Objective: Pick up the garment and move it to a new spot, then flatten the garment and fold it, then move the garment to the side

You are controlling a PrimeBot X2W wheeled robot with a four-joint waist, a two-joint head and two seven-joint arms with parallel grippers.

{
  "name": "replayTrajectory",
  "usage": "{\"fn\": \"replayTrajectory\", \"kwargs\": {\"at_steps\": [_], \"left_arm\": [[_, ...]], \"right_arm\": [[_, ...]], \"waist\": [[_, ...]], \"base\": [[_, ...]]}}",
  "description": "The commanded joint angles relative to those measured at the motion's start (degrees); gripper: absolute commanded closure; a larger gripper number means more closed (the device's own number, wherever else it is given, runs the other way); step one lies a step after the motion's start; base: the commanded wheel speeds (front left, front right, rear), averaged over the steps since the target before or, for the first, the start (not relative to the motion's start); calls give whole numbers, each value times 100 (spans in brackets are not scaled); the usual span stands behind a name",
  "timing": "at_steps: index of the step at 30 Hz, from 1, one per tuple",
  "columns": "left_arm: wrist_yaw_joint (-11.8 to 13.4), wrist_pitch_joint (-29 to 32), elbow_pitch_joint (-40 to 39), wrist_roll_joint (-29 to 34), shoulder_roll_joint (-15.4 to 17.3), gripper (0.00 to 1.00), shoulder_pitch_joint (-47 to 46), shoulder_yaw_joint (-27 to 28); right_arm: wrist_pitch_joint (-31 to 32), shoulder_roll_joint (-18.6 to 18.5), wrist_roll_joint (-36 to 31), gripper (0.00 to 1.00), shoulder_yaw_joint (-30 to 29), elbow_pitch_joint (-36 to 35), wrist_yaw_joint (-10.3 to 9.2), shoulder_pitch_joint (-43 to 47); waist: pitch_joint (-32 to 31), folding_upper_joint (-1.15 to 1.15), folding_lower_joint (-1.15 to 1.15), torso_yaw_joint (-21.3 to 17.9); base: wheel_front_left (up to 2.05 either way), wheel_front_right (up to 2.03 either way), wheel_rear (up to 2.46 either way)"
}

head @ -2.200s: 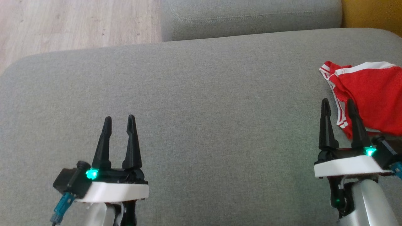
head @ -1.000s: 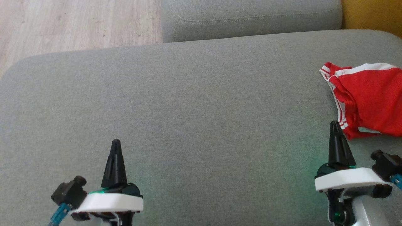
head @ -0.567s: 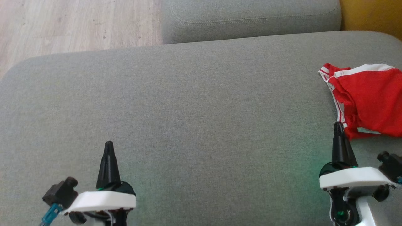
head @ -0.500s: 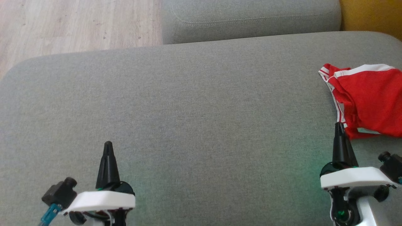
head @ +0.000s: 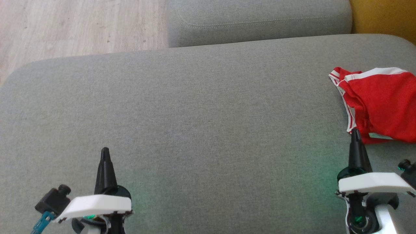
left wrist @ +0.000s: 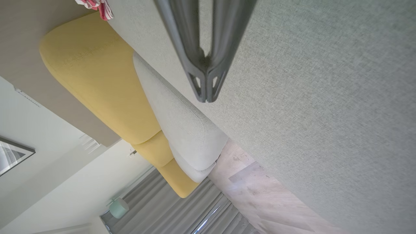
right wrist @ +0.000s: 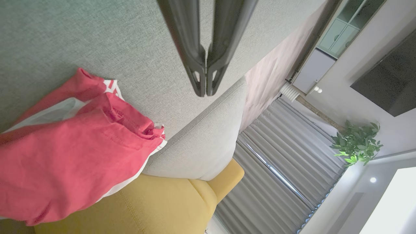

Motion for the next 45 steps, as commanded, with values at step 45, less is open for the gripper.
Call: {"fn": "replayTrajectory", "kwargs": {"at_steps": [45], "left_arm": [[-98, 740, 5, -2395, 108, 100, -348, 732]], "right_arm": [[734, -104, 2863, 100, -175, -163, -3, -271]], "waist": [[-143, 0, 0, -14]], "base": [[0, 0, 0]]}}
